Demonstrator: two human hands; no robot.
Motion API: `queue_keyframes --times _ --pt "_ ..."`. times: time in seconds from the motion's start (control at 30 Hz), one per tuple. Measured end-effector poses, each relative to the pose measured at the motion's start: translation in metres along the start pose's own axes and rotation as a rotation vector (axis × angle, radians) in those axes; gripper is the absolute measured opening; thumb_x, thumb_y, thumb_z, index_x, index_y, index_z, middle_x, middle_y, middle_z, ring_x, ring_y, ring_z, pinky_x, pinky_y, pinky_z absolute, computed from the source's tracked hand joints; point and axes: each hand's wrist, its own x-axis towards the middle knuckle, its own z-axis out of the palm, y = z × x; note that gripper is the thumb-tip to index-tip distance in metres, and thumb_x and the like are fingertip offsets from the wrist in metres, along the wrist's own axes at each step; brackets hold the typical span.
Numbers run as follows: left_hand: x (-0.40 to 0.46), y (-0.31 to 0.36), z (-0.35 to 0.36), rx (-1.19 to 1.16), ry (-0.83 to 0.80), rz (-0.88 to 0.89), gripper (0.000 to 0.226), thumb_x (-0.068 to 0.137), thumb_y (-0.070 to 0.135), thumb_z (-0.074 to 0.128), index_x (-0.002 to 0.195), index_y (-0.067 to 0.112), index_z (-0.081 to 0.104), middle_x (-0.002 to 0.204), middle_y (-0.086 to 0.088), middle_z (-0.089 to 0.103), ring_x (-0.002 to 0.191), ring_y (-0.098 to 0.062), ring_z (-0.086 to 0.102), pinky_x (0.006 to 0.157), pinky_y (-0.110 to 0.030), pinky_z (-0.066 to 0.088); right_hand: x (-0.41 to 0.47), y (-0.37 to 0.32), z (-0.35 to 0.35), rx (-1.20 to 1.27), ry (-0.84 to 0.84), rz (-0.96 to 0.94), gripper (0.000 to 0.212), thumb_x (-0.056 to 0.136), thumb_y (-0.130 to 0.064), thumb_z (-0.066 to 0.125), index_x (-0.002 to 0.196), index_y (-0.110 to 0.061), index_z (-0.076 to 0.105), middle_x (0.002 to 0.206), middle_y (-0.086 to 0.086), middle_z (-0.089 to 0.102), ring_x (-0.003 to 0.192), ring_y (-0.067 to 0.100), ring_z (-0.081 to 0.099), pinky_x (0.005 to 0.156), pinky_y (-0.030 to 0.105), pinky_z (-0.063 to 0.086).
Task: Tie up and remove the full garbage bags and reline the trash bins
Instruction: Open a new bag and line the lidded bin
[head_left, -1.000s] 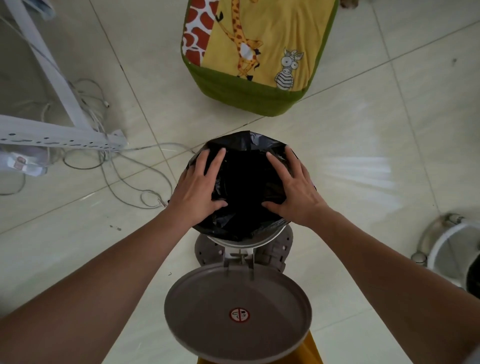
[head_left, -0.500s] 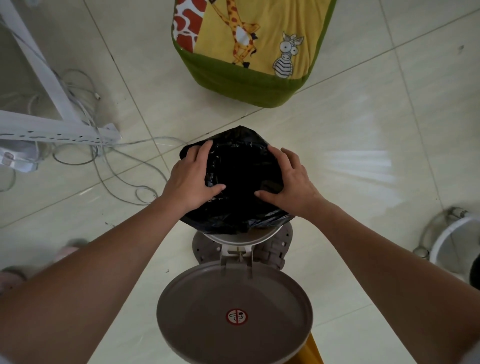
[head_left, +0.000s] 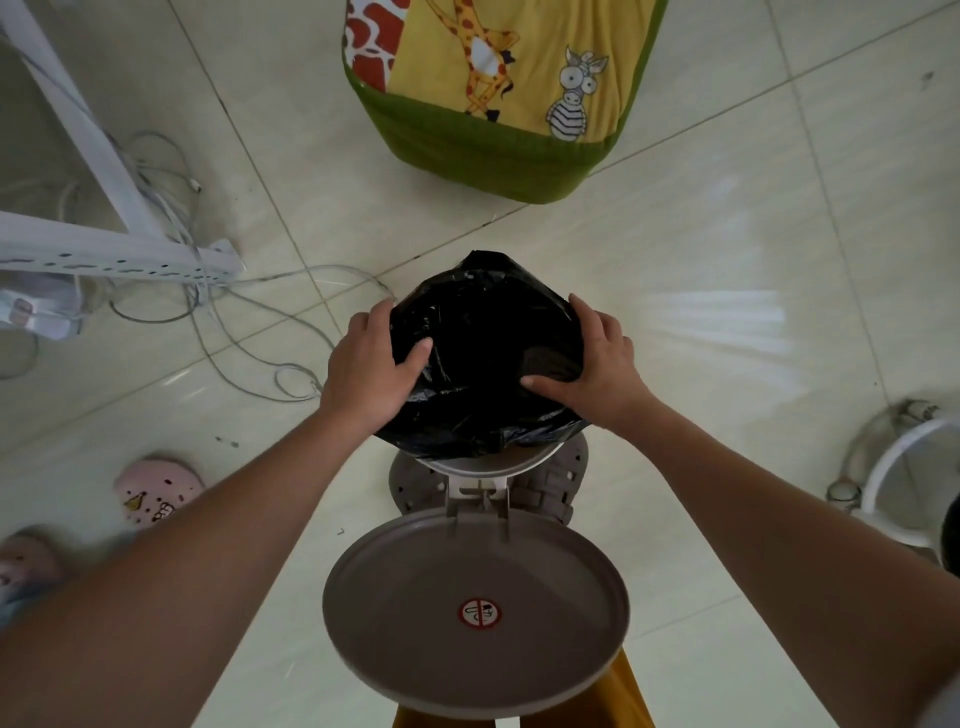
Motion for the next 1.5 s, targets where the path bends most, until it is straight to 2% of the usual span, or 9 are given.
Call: queue_keyframes --times 0.1,0.33,0.63,0.83,1.03,1.23,1.37,1.43,1.5 --pt "-0.029 -0.005 0.004 0.049 0.058 0.079 0.078 0.087 0.038 0.067 0.149 0.012 0.027 0.138 -0.016 0.042 0.124 -0.033 0.046 0.104 -0.045 0.040 -0.020 0.008 0.008 0.064 0.072 0.014 0.105 0.072 -0.038 0.080 0.152 -0.031 0.012 0.145 0.011 0.028 0.130 0.038 0.031 0.109 0.048 0.030" --pt "-0.061 -0.022 0.019 0.127 -0.046 0.169 0.119 0.067 0.049 0.082 0.154 0.021 0.006 0.158 -0.016 0.009 0.146 -0.031 0.016 0.118 -0.045 0.024 -0.056 0.028 0.029 0.138 0.084 0.034 0.111 0.072 -0.025 0.082 0.153 -0.035 0.006 0.147 0.008 0.022 0.133 0.034 0.030 0.112 0.045 0.031" --pt "-0.068 -0.048 0.024 0.232 -0.117 0.256 0.135 0.054 0.051 0.088 0.153 0.031 -0.002 0.160 0.000 -0.006 0.145 -0.029 0.022 0.114 -0.040 0.033 -0.078 0.048 0.039 0.183 0.035 -0.008 0.122 0.066 -0.017 0.088 0.154 -0.032 0.005 0.149 0.003 0.027 0.127 0.008 0.027 0.112 0.035 0.033" --pt "-0.063 -0.051 0.026 0.209 -0.084 0.270 0.146 0.054 0.038 0.092 0.145 0.045 -0.022 0.159 0.006 -0.011 0.110 -0.028 0.059 0.085 -0.035 0.054 -0.066 0.050 0.039 0.146 -0.020 0.083 0.132 0.061 -0.016 0.088 0.153 -0.036 -0.004 0.142 0.007 0.029 0.128 0.022 0.034 0.107 0.037 0.036" --pt "-0.049 -0.054 0.032 0.151 -0.055 0.199 0.151 0.054 0.024 0.094 0.141 0.050 -0.027 0.155 0.018 -0.014 0.083 -0.021 0.062 0.068 -0.030 0.053 -0.042 0.043 0.038 0.032 -0.074 0.131 0.130 0.065 -0.025 0.084 0.148 -0.043 -0.014 0.135 0.008 0.033 0.124 0.030 0.040 0.094 0.053 0.049" --pt "-0.047 -0.060 0.028 0.082 -0.075 0.155 0.130 0.068 0.017 0.086 0.149 0.042 -0.014 0.154 0.002 0.016 0.087 -0.019 0.057 0.070 -0.037 0.053 -0.035 0.042 0.036 0.050 -0.041 0.222 0.104 0.080 -0.019 0.072 0.152 -0.042 0.001 0.117 0.014 0.043 0.104 0.034 0.052 0.089 0.041 0.048" --pt "-0.046 -0.055 0.020 -0.104 -0.027 0.051 0.095 0.083 -0.003 0.060 0.153 0.030 0.005 0.150 -0.006 0.032 0.123 -0.022 0.048 0.091 -0.030 0.044 -0.036 0.035 0.024 0.091 0.038 0.267 0.068 0.085 -0.007 0.057 0.147 -0.027 0.038 0.118 0.011 0.039 0.112 0.032 0.048 0.097 0.033 0.043" --pt "-0.041 -0.046 0.015 -0.187 0.074 0.005 0.072 0.086 -0.004 0.052 0.149 0.019 0.026 0.142 -0.009 0.042 0.116 -0.017 0.051 0.090 -0.024 0.039 -0.037 0.027 0.017 0.143 0.167 0.243 0.051 0.087 -0.001 0.049 0.134 -0.016 0.055 0.119 0.010 0.042 0.114 0.030 0.049 0.101 0.034 0.042" --pt "-0.034 -0.035 0.013 -0.261 0.149 -0.035 0.049 0.090 0.006 0.054 0.138 0.016 0.045 0.123 -0.001 0.055 0.092 -0.005 0.057 0.080 -0.016 0.041 -0.038 0.014 0.010 0.244 0.272 0.181 0.035 0.092 -0.004 0.048 0.122 -0.011 0.063 0.114 0.005 0.050 0.103 0.025 0.057 0.097 0.034 0.045"
